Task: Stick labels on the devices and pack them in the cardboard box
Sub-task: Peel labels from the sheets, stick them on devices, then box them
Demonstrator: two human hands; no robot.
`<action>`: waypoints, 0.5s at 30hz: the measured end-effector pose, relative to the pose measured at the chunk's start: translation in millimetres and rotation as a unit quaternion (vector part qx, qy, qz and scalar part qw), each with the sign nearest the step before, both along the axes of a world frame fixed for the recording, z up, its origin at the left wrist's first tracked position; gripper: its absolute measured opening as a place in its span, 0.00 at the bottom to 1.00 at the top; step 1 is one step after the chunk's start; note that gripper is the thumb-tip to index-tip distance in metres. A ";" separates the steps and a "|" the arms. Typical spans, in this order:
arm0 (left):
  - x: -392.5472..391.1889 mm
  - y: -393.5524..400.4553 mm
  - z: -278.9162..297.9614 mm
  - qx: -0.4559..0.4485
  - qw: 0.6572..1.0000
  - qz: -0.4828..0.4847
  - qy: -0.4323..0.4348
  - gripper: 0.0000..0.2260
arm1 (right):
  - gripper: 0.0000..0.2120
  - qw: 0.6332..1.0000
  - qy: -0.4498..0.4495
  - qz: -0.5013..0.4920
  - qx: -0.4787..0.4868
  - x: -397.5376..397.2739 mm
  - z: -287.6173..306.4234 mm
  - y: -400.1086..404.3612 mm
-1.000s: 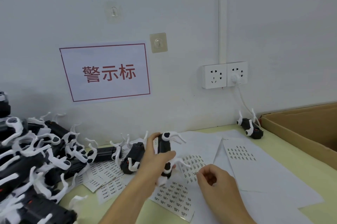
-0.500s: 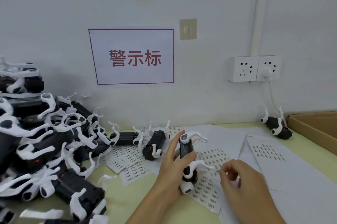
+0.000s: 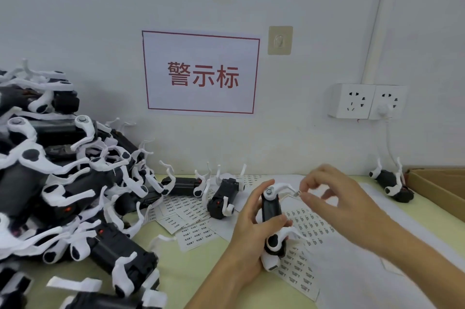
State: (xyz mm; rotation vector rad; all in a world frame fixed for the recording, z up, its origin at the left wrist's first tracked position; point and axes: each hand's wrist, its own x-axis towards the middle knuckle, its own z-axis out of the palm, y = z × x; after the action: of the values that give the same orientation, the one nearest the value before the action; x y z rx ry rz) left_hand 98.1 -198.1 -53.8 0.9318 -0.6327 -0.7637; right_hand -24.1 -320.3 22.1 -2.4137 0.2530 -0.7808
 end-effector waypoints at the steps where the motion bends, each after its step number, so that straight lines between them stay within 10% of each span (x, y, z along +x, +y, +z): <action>1: 0.9 0.0 0.1 -0.001 1.000 -0.006 0.008 0.28 | 0.06 1.000 0.018 0.009 -0.009 6.5 6.9 -3.5; 15: 7.1 -3.3 -3.8 0.007 1.000 -0.018 -0.007 0.29 | 0.09 0.986 0.153 0.013 -0.062 40.7 5.3 -13.1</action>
State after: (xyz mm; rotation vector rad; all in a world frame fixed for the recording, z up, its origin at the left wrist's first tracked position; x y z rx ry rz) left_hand 105.1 -201.4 -57.6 0.9409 -0.6586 -0.7953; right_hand 16.6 -333.4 27.4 -2.6456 0.2979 -0.4220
